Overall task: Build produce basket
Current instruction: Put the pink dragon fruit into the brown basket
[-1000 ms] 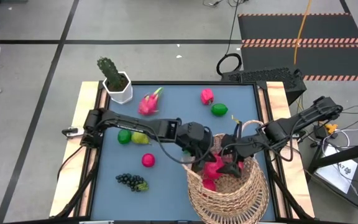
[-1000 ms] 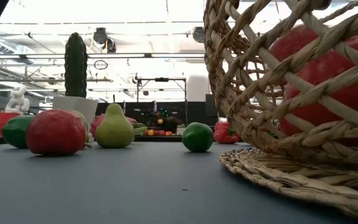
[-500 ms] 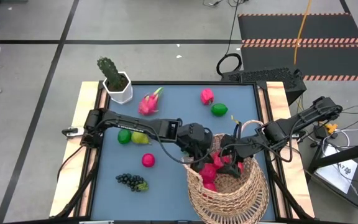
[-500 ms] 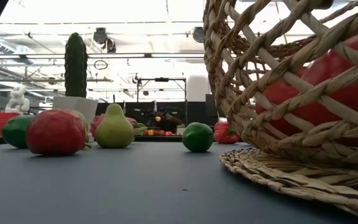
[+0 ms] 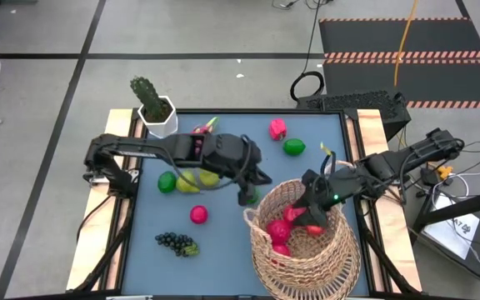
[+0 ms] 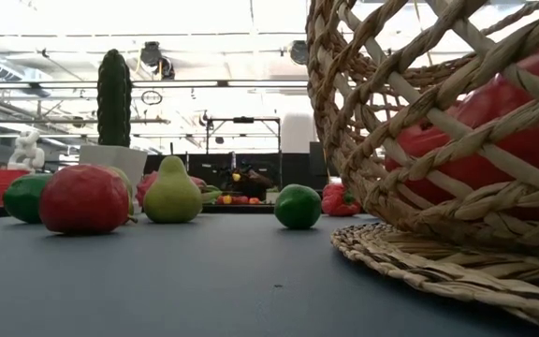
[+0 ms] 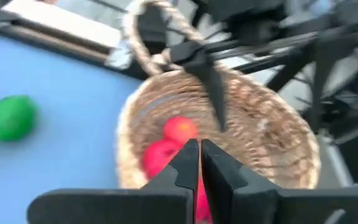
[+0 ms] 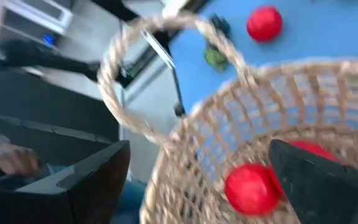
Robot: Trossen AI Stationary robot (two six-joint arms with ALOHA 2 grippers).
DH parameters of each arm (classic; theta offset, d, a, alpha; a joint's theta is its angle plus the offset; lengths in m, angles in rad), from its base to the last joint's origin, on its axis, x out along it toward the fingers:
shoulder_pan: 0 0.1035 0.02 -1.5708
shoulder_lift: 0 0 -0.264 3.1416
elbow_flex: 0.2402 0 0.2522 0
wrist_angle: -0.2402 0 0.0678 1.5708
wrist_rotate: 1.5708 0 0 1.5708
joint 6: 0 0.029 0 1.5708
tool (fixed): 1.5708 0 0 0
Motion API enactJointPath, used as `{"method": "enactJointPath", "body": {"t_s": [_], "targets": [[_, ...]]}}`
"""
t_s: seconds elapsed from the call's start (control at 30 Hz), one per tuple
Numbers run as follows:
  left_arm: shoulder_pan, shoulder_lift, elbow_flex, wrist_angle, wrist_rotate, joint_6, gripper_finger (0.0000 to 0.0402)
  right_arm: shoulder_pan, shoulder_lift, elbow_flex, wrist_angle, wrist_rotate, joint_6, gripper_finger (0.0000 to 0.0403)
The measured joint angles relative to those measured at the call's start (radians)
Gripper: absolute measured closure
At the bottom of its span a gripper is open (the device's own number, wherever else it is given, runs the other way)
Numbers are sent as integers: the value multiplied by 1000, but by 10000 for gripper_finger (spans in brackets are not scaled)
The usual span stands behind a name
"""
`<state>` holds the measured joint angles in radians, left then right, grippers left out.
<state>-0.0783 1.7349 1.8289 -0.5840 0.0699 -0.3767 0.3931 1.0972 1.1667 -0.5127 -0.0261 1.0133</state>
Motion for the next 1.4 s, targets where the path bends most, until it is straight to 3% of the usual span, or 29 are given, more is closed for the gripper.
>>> {"method": "enactJointPath", "body": {"t_s": [0.2,0.4,0.63,0.87,1.13,1.4], "targets": [[47,-69,-1,-129,-57,-26,382,-74,-20,0,45,0,-57,44],[84,-128,-2,-156,-55,-51,382,-142,-35,0,46,0,-271,86],[113,-176,-1,-196,-55,-57,382,-201,-82,0,52,0,-615,174],[110,-182,-1,-310,-53,-164,382,-261,-156,0,52,0,-830,282],[102,-160,-1,-410,-72,-348,382,-296,-220,0,46,0,-826,388],[-4,-128,-1,-511,-76,-563,374,-296,-245,0,-24,-129,-824,402]]}}
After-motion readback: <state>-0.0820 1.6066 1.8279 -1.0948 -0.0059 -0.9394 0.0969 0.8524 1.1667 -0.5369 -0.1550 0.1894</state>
